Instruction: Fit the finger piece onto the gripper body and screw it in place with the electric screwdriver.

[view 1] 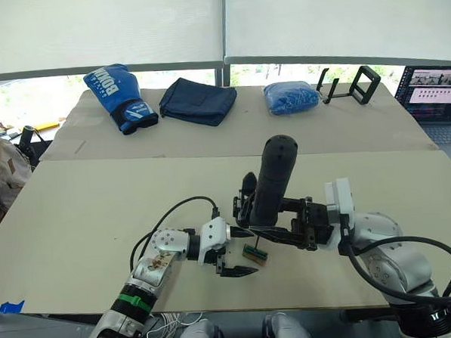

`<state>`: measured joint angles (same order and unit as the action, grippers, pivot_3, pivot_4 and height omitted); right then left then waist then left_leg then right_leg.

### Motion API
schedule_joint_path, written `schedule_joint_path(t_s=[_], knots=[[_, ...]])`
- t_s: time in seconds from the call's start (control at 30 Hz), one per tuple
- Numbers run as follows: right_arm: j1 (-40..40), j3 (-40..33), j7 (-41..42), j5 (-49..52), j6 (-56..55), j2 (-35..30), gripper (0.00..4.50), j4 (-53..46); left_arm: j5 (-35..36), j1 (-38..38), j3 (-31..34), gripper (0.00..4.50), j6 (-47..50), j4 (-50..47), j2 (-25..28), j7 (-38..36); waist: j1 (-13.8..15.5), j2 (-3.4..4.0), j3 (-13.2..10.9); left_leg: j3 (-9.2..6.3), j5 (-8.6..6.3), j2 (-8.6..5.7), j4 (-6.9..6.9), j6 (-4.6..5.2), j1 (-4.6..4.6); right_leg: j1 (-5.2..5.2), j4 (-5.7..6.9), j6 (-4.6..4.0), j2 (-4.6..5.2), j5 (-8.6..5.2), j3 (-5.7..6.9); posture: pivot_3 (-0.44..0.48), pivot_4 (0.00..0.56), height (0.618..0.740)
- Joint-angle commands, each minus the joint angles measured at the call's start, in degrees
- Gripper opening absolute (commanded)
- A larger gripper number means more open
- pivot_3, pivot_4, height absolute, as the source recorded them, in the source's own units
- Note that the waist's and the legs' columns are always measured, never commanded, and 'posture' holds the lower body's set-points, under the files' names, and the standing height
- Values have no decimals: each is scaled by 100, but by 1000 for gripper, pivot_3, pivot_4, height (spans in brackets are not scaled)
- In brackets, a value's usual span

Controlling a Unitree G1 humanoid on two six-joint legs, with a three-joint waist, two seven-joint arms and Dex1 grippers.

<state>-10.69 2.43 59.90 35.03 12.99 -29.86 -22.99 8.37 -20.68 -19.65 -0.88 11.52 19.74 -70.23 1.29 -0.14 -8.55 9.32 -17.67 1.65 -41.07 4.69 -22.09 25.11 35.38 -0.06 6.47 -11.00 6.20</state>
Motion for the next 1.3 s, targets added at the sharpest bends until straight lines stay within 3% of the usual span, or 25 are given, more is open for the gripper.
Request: schedule_joint_path(t_s=[0.03,1.3], knots=[[-37,-57,15,144,-79,32,1939,-279,-128,194,-305,4431,208,149,-42,-8,0,0,0,0,0,0,0,0,0,0,0,0,0,0,0,0,150,740],[-25,-51,-25,18,-120,-13,1939,-182,-125,237,-329,4431,216,129,-49,6,-2,1,1,0,-1,0,1,1,0,-3,-5,0,-1,0,1,0,150,740]])
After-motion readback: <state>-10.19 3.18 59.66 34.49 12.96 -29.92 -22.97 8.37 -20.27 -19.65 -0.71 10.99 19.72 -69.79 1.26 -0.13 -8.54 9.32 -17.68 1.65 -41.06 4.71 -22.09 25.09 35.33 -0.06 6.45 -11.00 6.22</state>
